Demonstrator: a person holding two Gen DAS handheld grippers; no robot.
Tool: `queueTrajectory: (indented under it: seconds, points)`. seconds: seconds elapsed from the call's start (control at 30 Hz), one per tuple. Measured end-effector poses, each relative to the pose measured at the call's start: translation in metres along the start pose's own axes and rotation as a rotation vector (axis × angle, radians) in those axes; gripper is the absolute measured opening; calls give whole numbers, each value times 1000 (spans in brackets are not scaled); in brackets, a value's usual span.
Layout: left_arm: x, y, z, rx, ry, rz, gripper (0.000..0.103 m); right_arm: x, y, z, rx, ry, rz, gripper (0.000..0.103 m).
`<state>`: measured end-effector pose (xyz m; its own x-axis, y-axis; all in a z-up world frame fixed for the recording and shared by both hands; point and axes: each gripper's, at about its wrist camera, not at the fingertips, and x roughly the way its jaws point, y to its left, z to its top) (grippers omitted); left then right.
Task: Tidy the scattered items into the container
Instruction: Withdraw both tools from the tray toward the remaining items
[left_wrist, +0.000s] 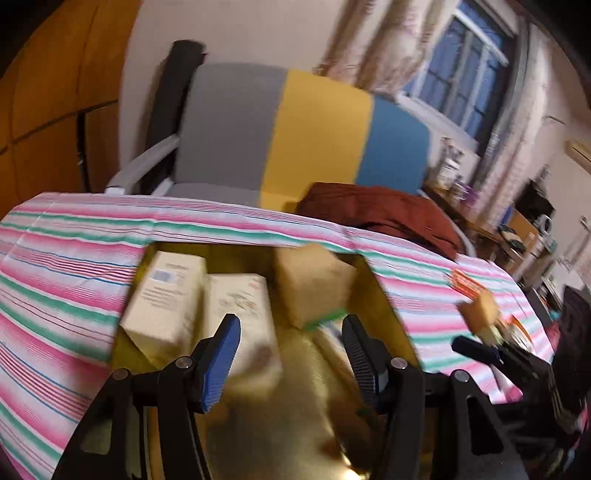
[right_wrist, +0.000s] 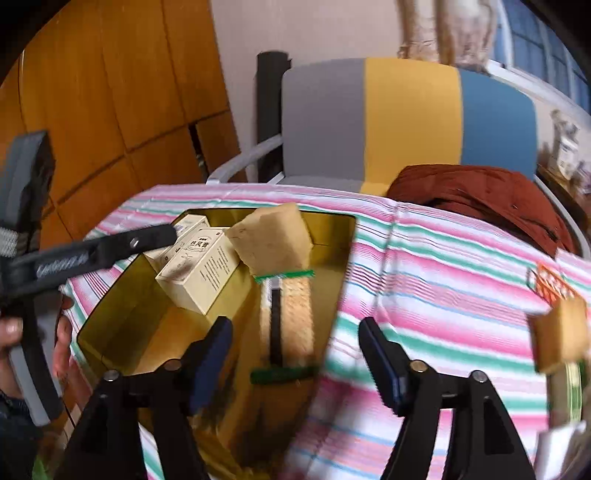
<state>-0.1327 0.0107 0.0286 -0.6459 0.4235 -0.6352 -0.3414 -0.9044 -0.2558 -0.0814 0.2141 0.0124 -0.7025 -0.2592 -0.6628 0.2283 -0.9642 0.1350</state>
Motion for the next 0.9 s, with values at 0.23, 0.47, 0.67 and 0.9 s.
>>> queueTrajectory:
  seconds: [0.23, 0.47, 0.67, 0.9]
  points:
    - [-24, -66, -39, 98, -25, -145, 58, -45, -58, -57, 169, -16, -44, 81]
    - [-24, -131, -78, 190, 50, -285, 58, -103, -120, -103, 287, -64, -151, 81]
    - [-19, -185, -110, 332, 92, -336, 58, -175, -163, -130, 357, -201, -241, 87]
    - [-3, -238, -136, 460, 167, -392, 58, -214, -222, -160, 538, -258, -284, 89]
